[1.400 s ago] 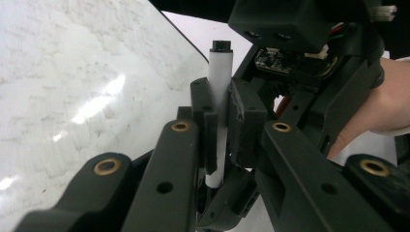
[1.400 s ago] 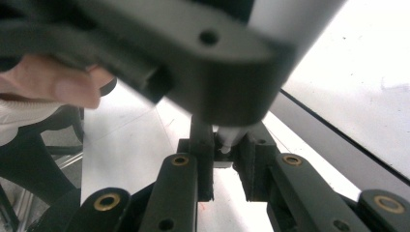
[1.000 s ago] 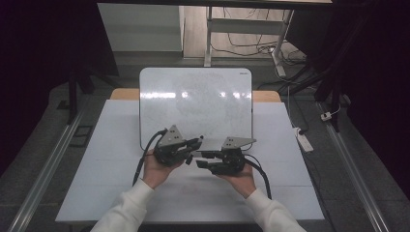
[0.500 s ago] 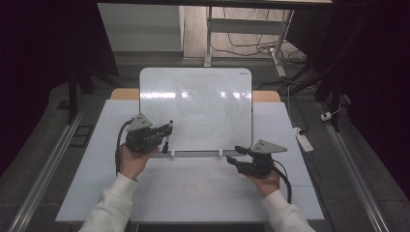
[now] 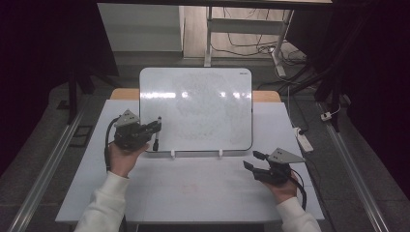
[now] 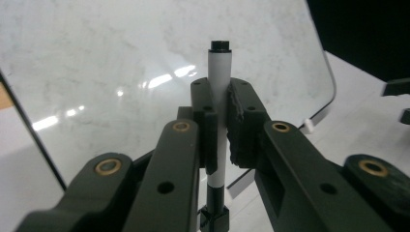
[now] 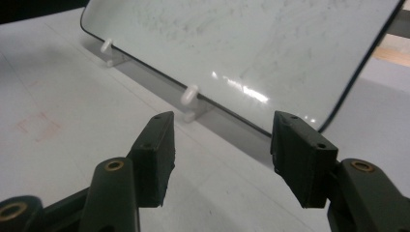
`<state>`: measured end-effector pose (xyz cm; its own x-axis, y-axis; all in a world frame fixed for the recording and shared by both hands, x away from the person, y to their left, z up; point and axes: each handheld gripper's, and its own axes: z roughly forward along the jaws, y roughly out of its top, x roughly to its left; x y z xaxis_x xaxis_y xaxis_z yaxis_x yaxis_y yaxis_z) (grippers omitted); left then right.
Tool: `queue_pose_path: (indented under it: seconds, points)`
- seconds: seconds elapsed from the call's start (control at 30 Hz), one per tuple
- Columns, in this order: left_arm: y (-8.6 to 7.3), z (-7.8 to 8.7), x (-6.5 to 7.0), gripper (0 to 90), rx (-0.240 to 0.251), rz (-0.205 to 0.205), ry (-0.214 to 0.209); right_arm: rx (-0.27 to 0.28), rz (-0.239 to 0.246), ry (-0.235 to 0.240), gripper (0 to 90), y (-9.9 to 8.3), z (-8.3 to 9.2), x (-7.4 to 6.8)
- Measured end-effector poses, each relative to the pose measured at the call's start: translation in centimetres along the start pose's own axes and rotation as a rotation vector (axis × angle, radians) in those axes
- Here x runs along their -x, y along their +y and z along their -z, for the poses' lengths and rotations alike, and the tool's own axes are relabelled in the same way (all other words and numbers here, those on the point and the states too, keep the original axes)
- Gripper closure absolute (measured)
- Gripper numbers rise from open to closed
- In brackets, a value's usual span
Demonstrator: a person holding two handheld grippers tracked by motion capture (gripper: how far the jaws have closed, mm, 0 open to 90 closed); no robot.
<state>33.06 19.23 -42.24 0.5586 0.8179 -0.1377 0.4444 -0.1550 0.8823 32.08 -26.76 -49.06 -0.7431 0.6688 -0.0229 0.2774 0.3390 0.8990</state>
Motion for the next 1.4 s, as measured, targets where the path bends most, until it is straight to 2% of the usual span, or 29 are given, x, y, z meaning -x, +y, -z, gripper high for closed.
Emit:
queue_pose_path:
  seconds: [0.13, 0.3, 0.43, 0.57, 1.03, 1.23, 1.4]
  points:
    - [0.4, -0.7, -0.3, 81.8, -0.041, -0.006, 0.048, -0.017, 0.007, -0.006, 41.4, -0.6, 0.3, 0.1]
    - [1.1, -1.9, -1.4, 81.8, -0.101, 0.01, 0.087, -0.019, 0.004, -0.002, 41.3, -0.8, 0.2, 0.3]
    - [1.3, -2.7, -2.4, 81.8, -0.128, 0.037, 0.106, -0.017, 0.008, -0.001, 41.4, -0.8, 0.2, 0.3]
    - [1.3, -3.5, -2.9, 81.7, -0.155, 0.044, 0.119, -0.02, 0.009, -0.004, 41.4, -0.8, 0.2, 0.3]
    - [0.9, -5.7, -3.9, 81.2, -0.171, 0.035, 0.16, -0.038, 0.014, -0.006, 41.4, -0.8, -0.1, 0.3]
    - [0.8, -6.3, -3.6, 80.6, -0.186, -0.006, 0.194, -0.042, 0.022, -0.006, 41.4, -0.8, -0.1, 0.2]
    - [0.7, -6.6, -3.5, 80.3, -0.192, -0.023, 0.207, -0.045, 0.026, -0.006, 41.4, -0.9, -0.2, 0.2]
